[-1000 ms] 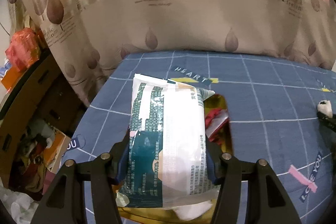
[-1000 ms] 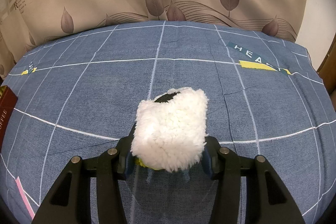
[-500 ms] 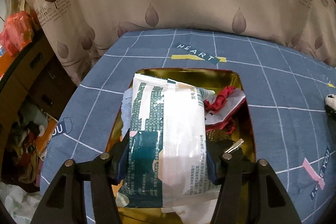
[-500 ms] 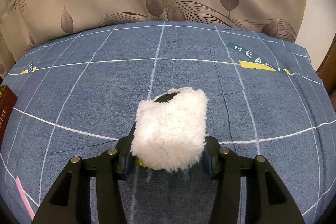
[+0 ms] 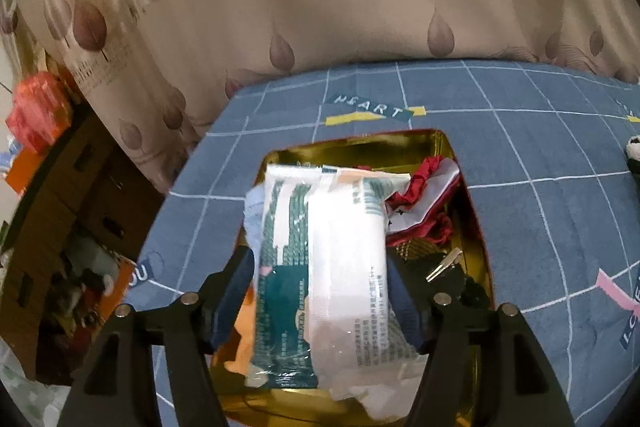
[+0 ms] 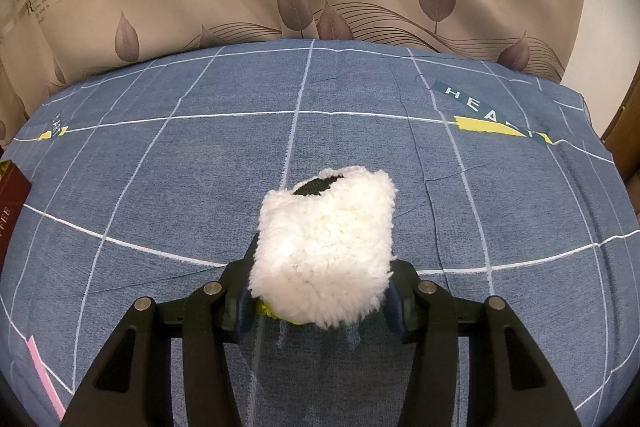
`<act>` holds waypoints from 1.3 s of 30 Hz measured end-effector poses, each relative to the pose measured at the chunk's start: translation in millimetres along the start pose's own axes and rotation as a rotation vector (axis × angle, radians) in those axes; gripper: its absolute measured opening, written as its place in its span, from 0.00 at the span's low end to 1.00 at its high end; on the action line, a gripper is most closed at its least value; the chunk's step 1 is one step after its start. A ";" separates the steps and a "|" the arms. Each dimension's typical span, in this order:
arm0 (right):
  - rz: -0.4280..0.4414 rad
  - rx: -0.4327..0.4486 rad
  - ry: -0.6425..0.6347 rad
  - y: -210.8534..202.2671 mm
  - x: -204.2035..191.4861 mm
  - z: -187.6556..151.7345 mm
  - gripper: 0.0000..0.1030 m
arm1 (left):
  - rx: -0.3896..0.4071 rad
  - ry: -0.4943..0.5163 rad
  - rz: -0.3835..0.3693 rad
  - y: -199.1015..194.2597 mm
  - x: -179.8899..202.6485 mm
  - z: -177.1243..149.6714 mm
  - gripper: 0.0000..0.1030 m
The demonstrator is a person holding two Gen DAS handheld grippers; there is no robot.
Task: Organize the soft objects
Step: 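Carry the wipes packet into the tin and open the left gripper, then carry the white fluffy sock into the tin and open the right gripper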
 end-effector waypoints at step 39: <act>0.002 0.011 -0.078 -37.4 -51.3 -7.1 0.36 | 0.065 -0.242 0.105 -77.6 -67.6 -124.6 0.65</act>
Point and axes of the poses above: each gripper's, at about its wrist camera, not at the fingertips, and y roughly the way its jaws point, x to its right, z to its top, the point moved 1 cm from there along y, roughly the way its jaws point, and after that the axes turned 1 degree about -z, right-handed, at the moved point
